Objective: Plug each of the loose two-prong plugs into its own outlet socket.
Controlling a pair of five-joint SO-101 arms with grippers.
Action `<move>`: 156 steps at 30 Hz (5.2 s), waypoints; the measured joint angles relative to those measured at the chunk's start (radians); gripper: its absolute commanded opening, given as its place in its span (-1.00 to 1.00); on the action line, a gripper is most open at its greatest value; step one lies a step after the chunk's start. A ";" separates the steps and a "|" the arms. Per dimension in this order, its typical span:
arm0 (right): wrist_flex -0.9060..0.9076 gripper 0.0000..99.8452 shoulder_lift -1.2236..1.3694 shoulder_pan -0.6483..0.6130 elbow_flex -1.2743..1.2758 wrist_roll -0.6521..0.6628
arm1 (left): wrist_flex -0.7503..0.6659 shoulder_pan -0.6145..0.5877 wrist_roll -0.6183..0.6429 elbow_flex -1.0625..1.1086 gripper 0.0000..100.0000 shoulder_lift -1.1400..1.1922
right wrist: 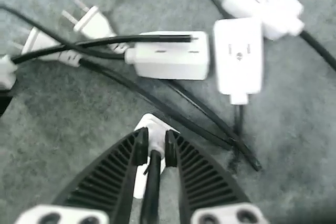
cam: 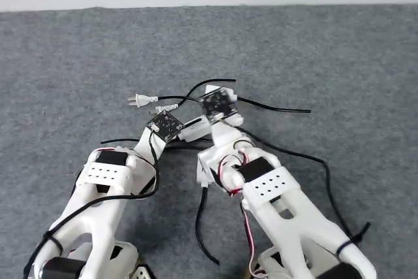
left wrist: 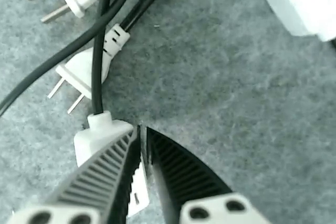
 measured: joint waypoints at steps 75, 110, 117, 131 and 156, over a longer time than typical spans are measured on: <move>0.331 -0.34 0.338 1.326 -0.279 0.250 | -0.029 0.226 0.626 -0.175 -0.97 -0.064; 0.448 -0.34 0.361 1.227 -0.454 0.290 | 0.181 0.466 1.203 -1.412 -0.76 1.083; 0.446 -0.34 0.361 1.217 -0.453 0.290 | 0.169 0.445 1.185 -1.344 -0.77 1.030; 0.388 -0.34 0.361 1.195 -0.377 0.290 | -0.087 0.397 1.154 -1.022 -0.76 0.807; 0.371 -0.34 0.361 1.195 -0.362 0.296 | 0.075 0.388 1.194 -1.211 -0.76 0.988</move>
